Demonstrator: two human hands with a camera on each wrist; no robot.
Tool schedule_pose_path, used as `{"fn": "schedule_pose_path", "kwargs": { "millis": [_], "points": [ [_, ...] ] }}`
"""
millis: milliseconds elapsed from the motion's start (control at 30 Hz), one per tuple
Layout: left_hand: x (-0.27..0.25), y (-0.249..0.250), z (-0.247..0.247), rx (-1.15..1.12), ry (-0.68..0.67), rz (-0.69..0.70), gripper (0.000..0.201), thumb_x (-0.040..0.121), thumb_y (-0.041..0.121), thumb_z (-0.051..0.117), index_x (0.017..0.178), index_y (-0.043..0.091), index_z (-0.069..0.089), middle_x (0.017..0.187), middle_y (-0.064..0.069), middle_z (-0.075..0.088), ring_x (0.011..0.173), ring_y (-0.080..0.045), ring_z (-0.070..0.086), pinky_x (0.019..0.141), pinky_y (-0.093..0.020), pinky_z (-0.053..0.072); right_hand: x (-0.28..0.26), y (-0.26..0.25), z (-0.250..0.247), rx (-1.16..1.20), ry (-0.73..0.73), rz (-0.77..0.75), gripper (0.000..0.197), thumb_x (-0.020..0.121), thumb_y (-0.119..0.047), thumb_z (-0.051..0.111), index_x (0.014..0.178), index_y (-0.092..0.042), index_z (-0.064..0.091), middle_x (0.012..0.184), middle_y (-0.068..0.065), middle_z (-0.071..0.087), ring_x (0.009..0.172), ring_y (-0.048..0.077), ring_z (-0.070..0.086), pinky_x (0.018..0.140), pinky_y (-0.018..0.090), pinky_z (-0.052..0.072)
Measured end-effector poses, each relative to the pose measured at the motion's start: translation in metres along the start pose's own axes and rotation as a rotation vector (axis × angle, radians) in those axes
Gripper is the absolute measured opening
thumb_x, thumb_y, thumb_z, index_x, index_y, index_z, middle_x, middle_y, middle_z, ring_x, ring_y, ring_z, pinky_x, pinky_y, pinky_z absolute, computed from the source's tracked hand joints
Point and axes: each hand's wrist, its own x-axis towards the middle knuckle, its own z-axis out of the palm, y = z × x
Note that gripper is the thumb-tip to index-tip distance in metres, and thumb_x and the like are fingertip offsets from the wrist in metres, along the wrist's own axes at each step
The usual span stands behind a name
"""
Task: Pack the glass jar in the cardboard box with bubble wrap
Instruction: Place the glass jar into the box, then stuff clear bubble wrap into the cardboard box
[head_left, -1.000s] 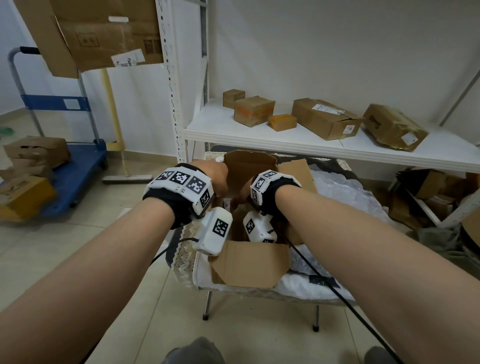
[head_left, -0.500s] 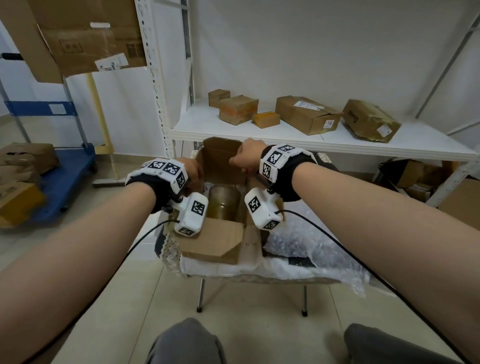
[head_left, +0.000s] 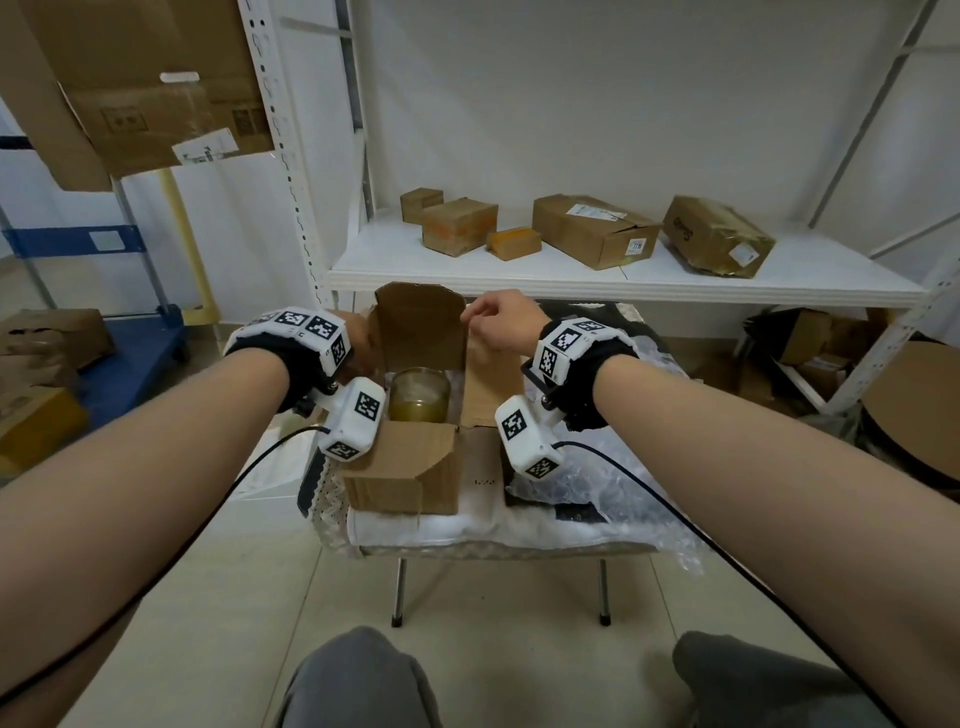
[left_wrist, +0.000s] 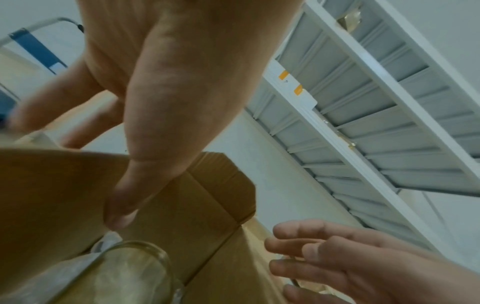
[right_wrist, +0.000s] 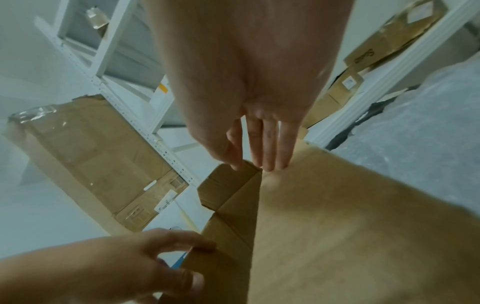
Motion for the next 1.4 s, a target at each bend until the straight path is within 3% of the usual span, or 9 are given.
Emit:
{"fn": "schedule_pose_path", "kwargs": {
  "millis": [100,267,400,600,867,967,1100,1233,1400],
  "points": [
    [-0.001,0.015,-0.014,-0.016,0.169,0.017,0.028,0.076,0.036,0.07,0.092,0.013,0.072,0.094,-0.007,0.072,0.087,-0.025,0.067,0.085,-0.041,0.057,-0.003,0.005,-0.01,0.105,0.092,0.037,0.019,0.097,-0.014,0.057,0.106,-0.011,0.073,0.084,-0.008,0.061,0.09,0.017,0.06,0.09,0.038,0.057],
    [-0.041,0.08,-0.032,-0.202,0.431,0.19,0.024,0.089,0.021,0.059,0.108,0.007,0.061,0.107,-0.012,0.063,0.099,-0.031,0.061,0.086,-0.038,0.051,-0.016,0.016,-0.03,0.125,0.208,0.072,0.014,0.094,-0.016,0.057,0.086,-0.017,0.069,0.089,0.001,0.067,0.085,0.017,0.061,0.072,0.028,0.053],
    [-0.062,0.14,-0.019,-0.274,0.35,0.379,0.02,0.085,0.024,0.068,0.099,0.011,0.067,0.103,-0.007,0.067,0.096,-0.023,0.062,0.079,-0.032,0.048,-0.034,0.038,-0.052,0.139,0.248,0.181,0.016,0.094,-0.016,0.055,0.084,-0.016,0.068,0.087,0.009,0.07,0.074,0.019,0.061,0.056,0.025,0.05],
    [-0.069,0.2,0.035,-0.189,0.068,0.462,0.022,0.08,0.022,0.078,0.095,0.008,0.073,0.077,-0.001,0.069,0.063,-0.014,0.061,0.057,-0.024,0.05,-0.07,0.088,-0.07,0.121,0.207,0.349,0.019,0.094,-0.012,0.053,0.1,-0.004,0.069,0.09,0.013,0.069,0.067,0.018,0.06,0.061,0.029,0.052],
    [-0.043,0.227,0.121,0.107,-0.081,0.547,0.09,0.063,0.014,0.089,0.142,0.024,0.046,0.148,-0.007,0.037,0.129,-0.028,0.045,0.1,-0.04,0.046,-0.097,0.134,-0.067,0.189,0.155,0.454,0.016,0.094,-0.015,0.056,0.098,-0.005,0.068,0.091,0.012,0.07,0.065,0.016,0.06,0.062,0.028,0.05],
    [-0.034,0.226,0.143,0.104,-0.048,0.539,0.082,0.069,0.015,0.085,0.141,0.027,0.049,0.16,-0.002,0.022,0.139,-0.027,0.035,0.108,-0.045,0.039,-0.1,0.143,-0.066,0.237,0.182,0.461,0.012,0.093,-0.015,0.056,0.09,-0.009,0.067,0.087,0.011,0.07,0.064,0.016,0.059,0.056,0.026,0.047],
    [-0.029,0.221,0.15,-0.186,0.095,0.489,0.016,0.089,0.025,0.062,0.1,0.02,0.073,0.128,-0.006,0.064,0.117,-0.025,0.059,0.1,-0.039,0.047,-0.105,0.152,-0.072,0.273,0.298,0.416,0.02,0.094,-0.012,0.051,0.091,-0.009,0.071,0.079,0.005,0.069,0.07,0.016,0.06,0.055,0.022,0.047],
    [-0.026,0.223,0.134,-0.415,0.233,0.406,0.026,0.096,0.019,0.041,0.092,0.008,0.064,0.1,-0.016,0.068,0.094,-0.034,0.062,0.086,-0.042,0.051,-0.107,0.158,-0.081,0.272,0.645,0.422,0.023,0.091,-0.024,0.05,0.086,-0.02,0.072,0.086,0.003,0.073,0.089,0.022,0.065,0.084,0.032,0.053],
    [-0.028,0.228,0.118,-0.595,0.334,0.381,0.029,0.099,0.026,0.028,0.094,0.012,0.053,0.094,-0.011,0.07,0.082,-0.032,0.068,0.084,-0.045,0.052,-0.114,0.153,-0.097,0.222,0.91,0.507,0.024,0.098,-0.029,0.045,0.109,-0.014,0.06,0.123,0.008,0.057,0.12,0.029,0.047,0.101,0.038,0.032]
  ]
}}
